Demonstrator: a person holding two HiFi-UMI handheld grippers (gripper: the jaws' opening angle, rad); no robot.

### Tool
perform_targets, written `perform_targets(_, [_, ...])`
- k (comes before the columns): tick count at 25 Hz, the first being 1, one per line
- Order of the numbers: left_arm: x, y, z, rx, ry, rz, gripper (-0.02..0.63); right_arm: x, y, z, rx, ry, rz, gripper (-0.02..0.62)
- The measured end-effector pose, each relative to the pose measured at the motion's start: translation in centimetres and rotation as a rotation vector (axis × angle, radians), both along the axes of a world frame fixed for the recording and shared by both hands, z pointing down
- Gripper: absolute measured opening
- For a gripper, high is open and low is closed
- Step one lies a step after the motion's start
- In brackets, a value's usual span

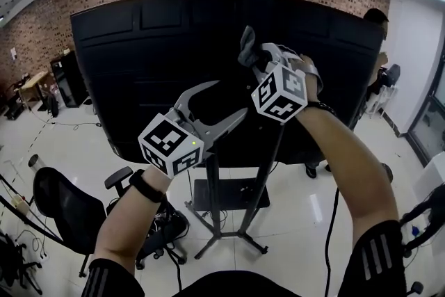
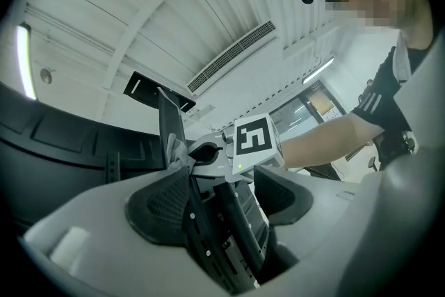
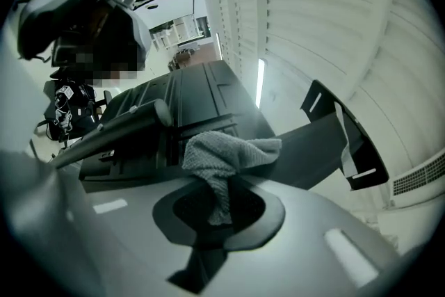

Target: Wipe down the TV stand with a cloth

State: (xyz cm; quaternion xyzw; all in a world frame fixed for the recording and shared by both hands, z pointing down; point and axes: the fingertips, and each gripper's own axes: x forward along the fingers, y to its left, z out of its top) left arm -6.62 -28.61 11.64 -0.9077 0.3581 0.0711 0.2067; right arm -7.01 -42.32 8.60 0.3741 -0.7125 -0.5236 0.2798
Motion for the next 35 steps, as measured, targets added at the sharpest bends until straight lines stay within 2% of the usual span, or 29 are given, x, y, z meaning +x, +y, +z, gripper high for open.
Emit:
perform_targets(7, [-0.5,0.3,2.5,-0.010,-0.037,-0.025,0.316,-0.3,0.3,4.3,0.073,0.175,0.052,0.029])
perform_targets(12, [-1.3,0.8,4.5,-0.039,-0.023,-0.029,0.316,-0.4,0.4,8.7,0.098,0.295,0.075,0.029])
perform_targets(35, [-0.7,1.4,15.4,-0.241,0.022,0.005,0.316,0.0,0.2,27.1,0.028,0.516,0.110,0.029])
